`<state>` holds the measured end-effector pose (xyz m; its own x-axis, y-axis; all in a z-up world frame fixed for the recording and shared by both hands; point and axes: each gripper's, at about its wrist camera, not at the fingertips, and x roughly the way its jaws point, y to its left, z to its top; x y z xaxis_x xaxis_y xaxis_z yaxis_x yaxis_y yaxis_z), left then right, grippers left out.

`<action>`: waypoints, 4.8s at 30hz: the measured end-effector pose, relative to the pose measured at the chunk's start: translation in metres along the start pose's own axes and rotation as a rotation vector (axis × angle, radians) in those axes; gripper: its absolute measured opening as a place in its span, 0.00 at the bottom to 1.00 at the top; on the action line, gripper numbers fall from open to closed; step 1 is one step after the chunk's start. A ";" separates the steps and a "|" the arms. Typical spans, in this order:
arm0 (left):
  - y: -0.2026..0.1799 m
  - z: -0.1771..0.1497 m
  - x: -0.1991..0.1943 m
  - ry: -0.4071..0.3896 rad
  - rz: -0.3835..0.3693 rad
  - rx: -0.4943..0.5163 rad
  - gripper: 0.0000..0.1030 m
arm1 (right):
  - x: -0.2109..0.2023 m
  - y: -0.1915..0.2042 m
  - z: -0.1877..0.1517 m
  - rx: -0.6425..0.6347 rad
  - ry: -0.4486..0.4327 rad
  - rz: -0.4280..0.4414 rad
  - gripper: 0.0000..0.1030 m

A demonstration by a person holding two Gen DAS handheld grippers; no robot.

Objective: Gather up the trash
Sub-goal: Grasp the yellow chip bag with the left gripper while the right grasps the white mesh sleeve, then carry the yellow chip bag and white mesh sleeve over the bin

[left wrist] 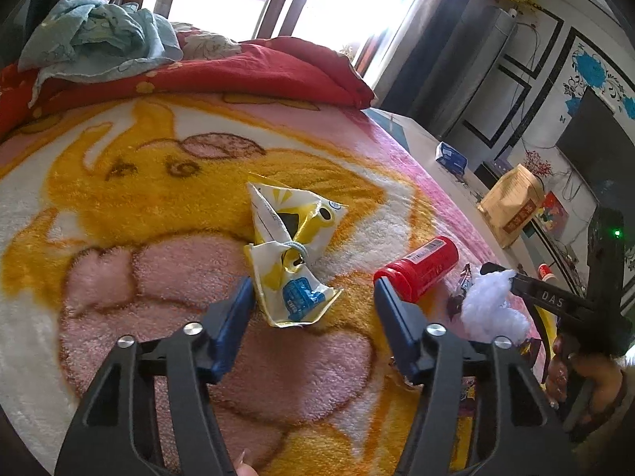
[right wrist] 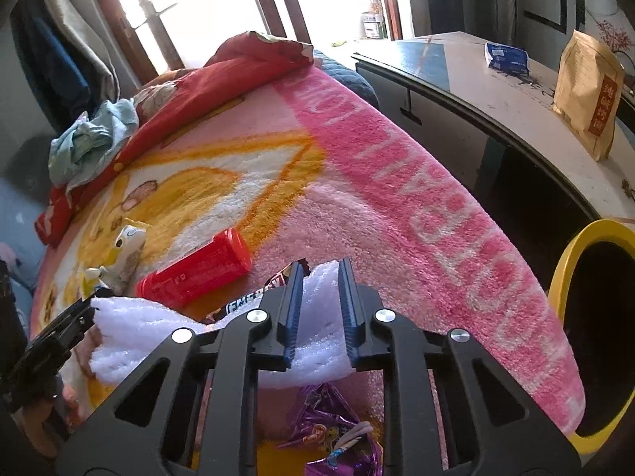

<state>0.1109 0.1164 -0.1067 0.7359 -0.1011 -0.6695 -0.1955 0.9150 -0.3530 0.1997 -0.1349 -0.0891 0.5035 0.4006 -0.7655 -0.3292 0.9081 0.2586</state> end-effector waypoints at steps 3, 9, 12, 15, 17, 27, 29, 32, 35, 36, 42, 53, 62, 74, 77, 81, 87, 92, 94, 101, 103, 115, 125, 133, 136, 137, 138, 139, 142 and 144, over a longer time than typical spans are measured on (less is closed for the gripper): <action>0.002 -0.001 0.000 0.004 -0.005 -0.008 0.40 | -0.003 -0.001 -0.001 -0.003 -0.003 -0.003 0.00; 0.009 -0.004 -0.001 0.011 -0.028 -0.028 0.35 | -0.007 -0.004 -0.003 0.006 -0.002 -0.008 0.00; 0.010 -0.004 -0.002 0.011 -0.032 -0.035 0.32 | -0.010 -0.006 -0.005 0.012 -0.007 -0.006 0.00; 0.011 -0.004 -0.003 0.011 -0.031 -0.037 0.29 | -0.013 -0.008 -0.004 0.015 -0.015 0.000 0.00; 0.010 -0.004 -0.004 0.012 -0.030 -0.036 0.28 | -0.016 -0.010 -0.003 0.019 -0.024 0.007 0.00; 0.006 0.004 -0.021 -0.023 -0.024 -0.025 0.27 | -0.036 -0.017 0.000 0.040 -0.071 0.052 0.00; 0.003 0.008 -0.026 -0.039 -0.028 -0.019 0.27 | -0.041 -0.017 0.000 0.040 -0.082 0.067 0.00; -0.003 0.013 -0.034 -0.061 -0.034 -0.008 0.27 | -0.051 -0.015 0.000 0.040 -0.106 0.091 0.00; -0.009 0.016 -0.041 -0.081 -0.042 0.001 0.27 | -0.062 -0.014 0.002 0.040 -0.133 0.112 0.00; -0.011 0.017 -0.043 -0.085 -0.046 0.004 0.27 | -0.066 -0.014 0.002 0.041 -0.141 0.117 0.00; -0.022 0.020 -0.052 -0.113 -0.063 0.025 0.27 | -0.085 -0.015 0.005 0.047 -0.189 0.138 0.00; -0.040 0.026 -0.073 -0.164 -0.102 0.060 0.26 | -0.102 -0.018 0.005 0.066 -0.234 0.154 0.00; -0.062 0.026 -0.076 -0.160 -0.145 0.107 0.26 | -0.119 -0.020 0.007 0.063 -0.275 0.147 0.00; -0.095 0.029 -0.073 -0.158 -0.198 0.176 0.26 | -0.141 -0.038 0.009 0.089 -0.330 0.113 0.00; -0.103 0.028 -0.072 -0.154 -0.212 0.197 0.26 | -0.146 -0.044 0.008 0.098 -0.340 0.105 0.00; -0.116 0.028 -0.070 -0.151 -0.232 0.224 0.26 | -0.152 -0.051 0.007 0.112 -0.353 0.092 0.00; -0.134 0.025 -0.067 -0.143 -0.257 0.258 0.26 | -0.161 -0.065 0.005 0.134 -0.373 0.067 0.00; -0.149 0.021 -0.062 -0.130 -0.280 0.288 0.26 | -0.168 -0.078 0.002 0.156 -0.385 0.041 0.00; -0.155 0.019 -0.060 -0.123 -0.289 0.297 0.26 | -0.171 -0.085 -0.002 0.170 -0.391 0.031 0.00; -0.180 0.013 -0.050 -0.097 -0.331 0.343 0.26 | -0.178 -0.108 -0.010 0.227 -0.397 -0.012 0.00; -0.187 0.010 -0.048 -0.091 -0.340 0.355 0.26 | -0.180 -0.116 -0.011 0.243 -0.400 -0.025 0.00; -0.241 -0.011 -0.025 -0.029 -0.411 0.454 0.26 | -0.201 -0.163 -0.026 0.340 -0.429 -0.146 0.00; -0.290 -0.037 0.000 0.038 -0.472 0.538 0.26 | -0.220 -0.211 -0.036 0.415 -0.450 -0.290 0.00; -0.322 -0.055 0.027 0.090 -0.502 0.588 0.26 | -0.222 -0.246 -0.048 0.483 -0.442 -0.358 0.00; -0.331 -0.058 0.035 0.104 -0.507 0.599 0.26 | -0.220 -0.257 -0.051 0.504 -0.432 -0.371 0.00; -0.335 -0.060 0.039 0.110 -0.508 0.606 0.26 | -0.218 -0.259 -0.052 0.508 -0.428 -0.373 0.00; -0.338 -0.061 0.042 0.114 -0.509 0.611 0.26 | -0.217 -0.262 -0.053 0.511 -0.424 -0.376 0.00; -0.343 -0.063 0.047 0.121 -0.512 0.619 0.26 | -0.216 -0.264 -0.054 0.513 -0.421 -0.383 0.00; -0.352 -0.066 0.053 0.132 -0.515 0.633 0.26 | -0.212 -0.269 -0.056 0.516 -0.409 -0.398 0.00; -0.360 -0.069 0.059 0.142 -0.515 0.646 0.26 | -0.210 -0.273 -0.057 0.521 -0.402 -0.393 0.01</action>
<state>0.1803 -0.2461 -0.0643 0.5344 -0.5766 -0.6180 0.5849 0.7801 -0.2220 0.1385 -0.4735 -0.0322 0.7902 -0.0403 -0.6115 0.3030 0.8930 0.3327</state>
